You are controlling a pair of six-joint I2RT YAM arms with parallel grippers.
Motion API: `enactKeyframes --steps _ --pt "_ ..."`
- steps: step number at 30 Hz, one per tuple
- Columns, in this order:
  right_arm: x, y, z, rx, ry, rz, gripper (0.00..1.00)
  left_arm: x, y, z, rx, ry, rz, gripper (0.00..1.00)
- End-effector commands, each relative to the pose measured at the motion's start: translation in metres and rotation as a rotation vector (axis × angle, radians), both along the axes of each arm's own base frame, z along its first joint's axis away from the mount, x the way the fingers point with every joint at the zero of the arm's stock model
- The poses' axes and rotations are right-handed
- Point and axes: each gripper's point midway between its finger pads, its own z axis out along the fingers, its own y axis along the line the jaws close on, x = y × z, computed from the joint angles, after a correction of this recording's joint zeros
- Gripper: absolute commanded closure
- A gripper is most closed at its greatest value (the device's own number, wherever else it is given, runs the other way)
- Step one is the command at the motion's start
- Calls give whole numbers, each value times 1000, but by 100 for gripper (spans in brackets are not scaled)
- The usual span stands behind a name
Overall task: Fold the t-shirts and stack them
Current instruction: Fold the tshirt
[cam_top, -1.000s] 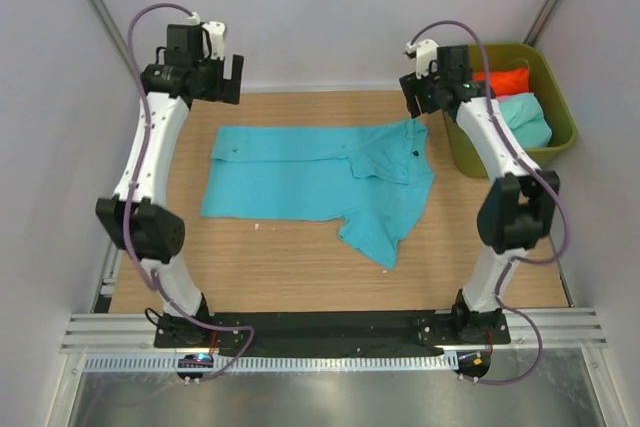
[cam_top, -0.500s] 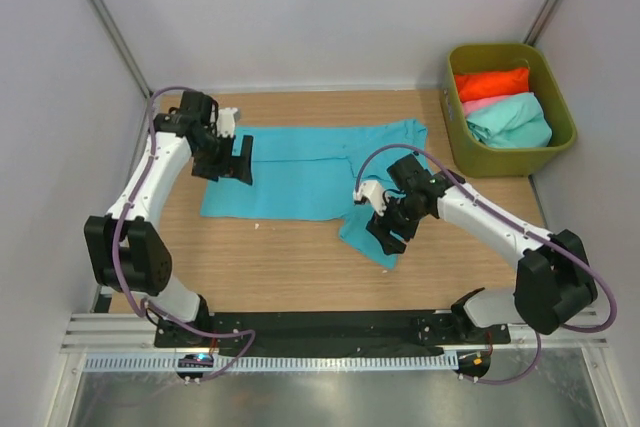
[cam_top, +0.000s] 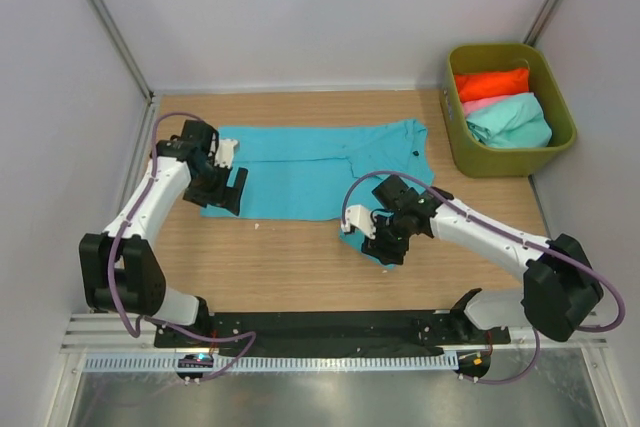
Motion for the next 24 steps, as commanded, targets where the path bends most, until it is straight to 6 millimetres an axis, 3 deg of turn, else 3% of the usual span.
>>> enactKeyframes --steps 1,11,24 --pt "1 -2 -2 -8 -109 92 43 10 7 15 37 -70 -63 12" --pt "-3 -19 -29 -76 -136 123 44 20 4 17 30 -72 -75 20" --pt "-2 -13 -46 -92 -97 157 44 19 9 4 59 -31 -58 21"
